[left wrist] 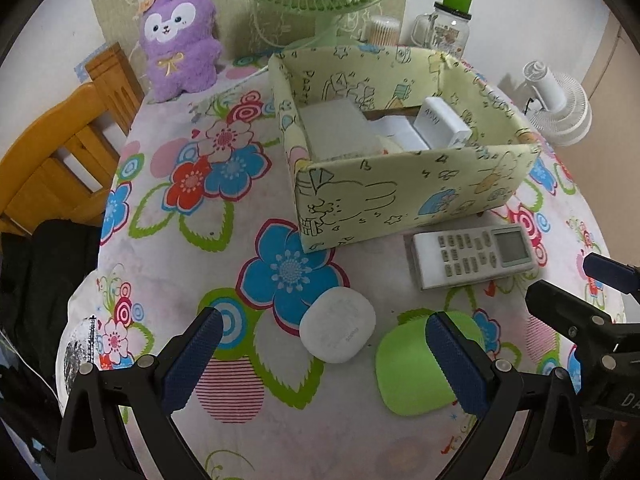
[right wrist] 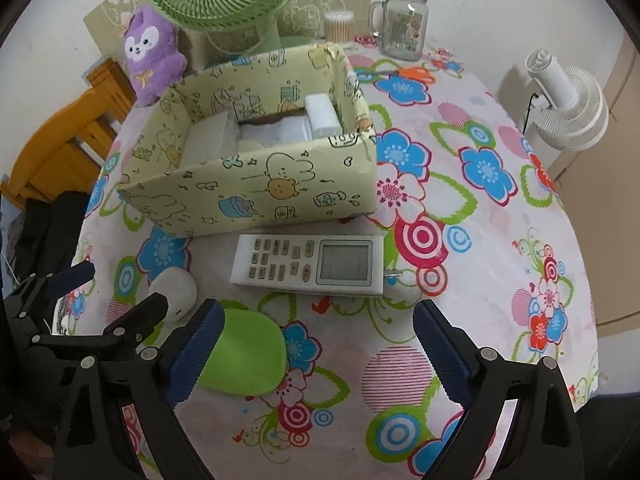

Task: Organize rigid objects
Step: 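Move left tool toward white round puck while right tool approaches white remote, then close left gripper on white puck while right gripper closes on white remote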

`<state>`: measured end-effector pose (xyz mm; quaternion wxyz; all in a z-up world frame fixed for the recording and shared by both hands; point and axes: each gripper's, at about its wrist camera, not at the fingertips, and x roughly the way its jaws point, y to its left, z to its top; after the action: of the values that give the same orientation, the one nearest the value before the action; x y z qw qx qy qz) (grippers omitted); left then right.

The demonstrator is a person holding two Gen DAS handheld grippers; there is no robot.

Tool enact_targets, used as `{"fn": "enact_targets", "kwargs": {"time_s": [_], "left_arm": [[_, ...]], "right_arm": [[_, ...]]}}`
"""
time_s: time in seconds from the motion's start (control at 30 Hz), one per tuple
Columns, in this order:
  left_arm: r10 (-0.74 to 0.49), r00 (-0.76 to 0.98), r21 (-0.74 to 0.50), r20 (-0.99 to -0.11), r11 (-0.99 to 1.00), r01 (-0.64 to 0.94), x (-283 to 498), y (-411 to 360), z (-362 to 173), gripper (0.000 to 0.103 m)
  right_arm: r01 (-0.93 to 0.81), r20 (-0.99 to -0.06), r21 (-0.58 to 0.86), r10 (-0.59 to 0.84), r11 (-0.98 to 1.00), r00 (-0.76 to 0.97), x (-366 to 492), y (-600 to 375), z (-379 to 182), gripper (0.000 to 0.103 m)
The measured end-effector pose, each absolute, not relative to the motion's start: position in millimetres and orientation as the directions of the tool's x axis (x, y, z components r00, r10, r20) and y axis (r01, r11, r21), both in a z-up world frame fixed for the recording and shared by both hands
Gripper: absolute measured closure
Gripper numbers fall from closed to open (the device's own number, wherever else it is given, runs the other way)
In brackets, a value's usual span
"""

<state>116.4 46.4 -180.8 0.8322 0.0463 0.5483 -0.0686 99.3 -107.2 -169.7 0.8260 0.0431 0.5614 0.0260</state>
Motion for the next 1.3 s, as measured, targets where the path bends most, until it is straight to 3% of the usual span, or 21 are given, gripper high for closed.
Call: {"fn": "enact_targets", "kwargs": {"time_s": [0.57, 0.97, 1.07, 1.13, 1.3], "left_arm": [[-0.041, 0.331, 0.011, -0.943, 0.988, 0.153, 131, 48, -216, 0.003], [-0.050, 0.286, -0.009, -0.957, 0.990, 0.141, 134, 48, -233, 0.029], [-0.043, 0.307, 0.004, -0.951, 0.988, 0.152, 133, 45, -231, 0.039], [-0.049, 0.311, -0.001, -0.949, 0.988, 0.153, 130, 41, -228, 0.051], [-0.054, 0.306, -0.013, -0.950, 0.991, 0.135, 131, 38, -226, 0.051]], "right_arm": [[0.014, -0.949, 0.097, 0.088, 0.995, 0.303, 121, -102, -204, 0.005], [0.013, -0.961, 0.094, 0.088, 0.995, 0.263, 127, -98, -218, 0.005], [0.017, -0.962, 0.093, 0.086, 0.995, 0.259, 126, -100, -219, 0.005], [0.024, -0.963, 0.093, 0.084, 0.995, 0.258, 125, -103, -219, 0.005], [0.043, -0.965, 0.077, 0.063, 0.996, 0.254, 117, -118, -219, 0.005]]}}
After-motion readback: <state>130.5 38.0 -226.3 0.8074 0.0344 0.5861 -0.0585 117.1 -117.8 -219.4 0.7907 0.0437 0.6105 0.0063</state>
